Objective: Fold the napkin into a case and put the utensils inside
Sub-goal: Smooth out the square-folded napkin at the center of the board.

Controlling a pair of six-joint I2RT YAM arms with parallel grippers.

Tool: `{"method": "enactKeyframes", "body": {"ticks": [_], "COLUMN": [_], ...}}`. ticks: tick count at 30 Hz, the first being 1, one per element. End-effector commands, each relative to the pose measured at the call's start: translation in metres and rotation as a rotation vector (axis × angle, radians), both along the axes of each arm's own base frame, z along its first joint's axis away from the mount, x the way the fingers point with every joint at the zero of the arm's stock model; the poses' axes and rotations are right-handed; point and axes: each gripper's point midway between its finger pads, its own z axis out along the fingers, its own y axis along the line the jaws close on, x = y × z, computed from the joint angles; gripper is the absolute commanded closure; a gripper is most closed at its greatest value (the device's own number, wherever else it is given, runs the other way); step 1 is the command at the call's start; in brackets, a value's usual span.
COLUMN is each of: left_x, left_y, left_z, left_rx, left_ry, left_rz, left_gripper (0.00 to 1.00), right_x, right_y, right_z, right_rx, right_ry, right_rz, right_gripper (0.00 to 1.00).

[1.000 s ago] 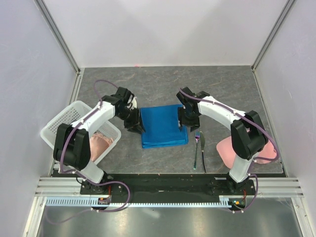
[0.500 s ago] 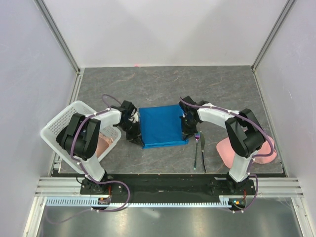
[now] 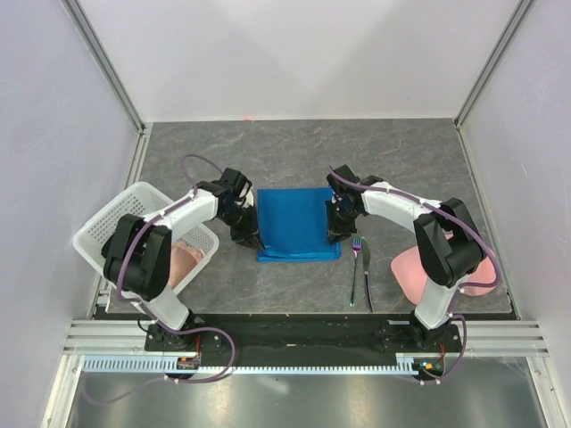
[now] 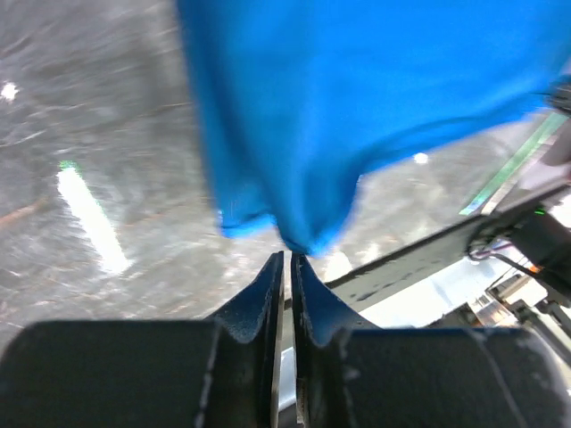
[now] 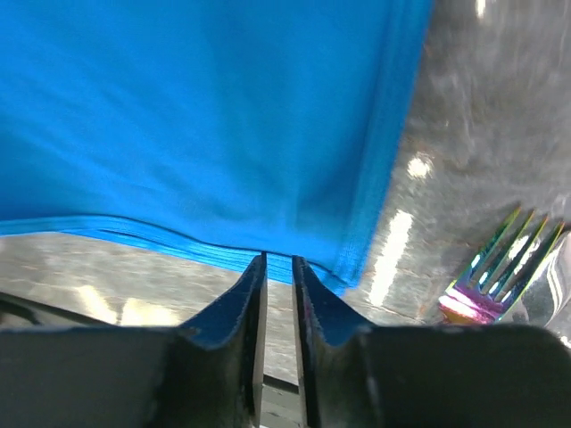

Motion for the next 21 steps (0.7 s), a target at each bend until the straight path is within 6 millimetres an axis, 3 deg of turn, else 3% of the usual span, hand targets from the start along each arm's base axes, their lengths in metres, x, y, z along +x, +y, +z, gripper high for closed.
{"method": "enactKeyframes", "body": {"ticks": [1,9,13,16,18,21], "left_x": [0.015,0.025,0.032,0.034,0.028,0.017], "left_y": [-0.011,-0.018,-0.019,-0.01,-0.004,-0.001], "left_z": [0.038,0.037,0.009,-0.012,-0.025,-0.036], "left_rx": [-0.053,-0.065,-0.043,0.027,0.05,0.054], "left_ry": [-0.096,-0.102,-0.073,-0.063,-0.041,-0.018], "left_rz": [-0.003,0.004,-0.012,-0.018,-0.026,-0.029], "left_gripper": [0.87,0.88,0.88,0.89,0.89,0.89], "right_x": [0.024,0.019,0.016,0.01,0.004,-0.009], "right_y": [0.01,0.004,0.0,-0.007,-0.011,-0.014], "right_z": [0.025,0.002,0.001,0.006,0.007,0.005], "right_rx": [0.033,-0.007,-0.011,-0.029,-0.029,-0.021], "right_ry": [-0.09,-0.058,-0.053,-0.04,-0.02,0.019], "right_rz": [0.004,0.004,-0.003,-0.019,-0.044,-0.065], "right_gripper": [0.73,0.66,0.66,0.61,0.55,0.55]}}
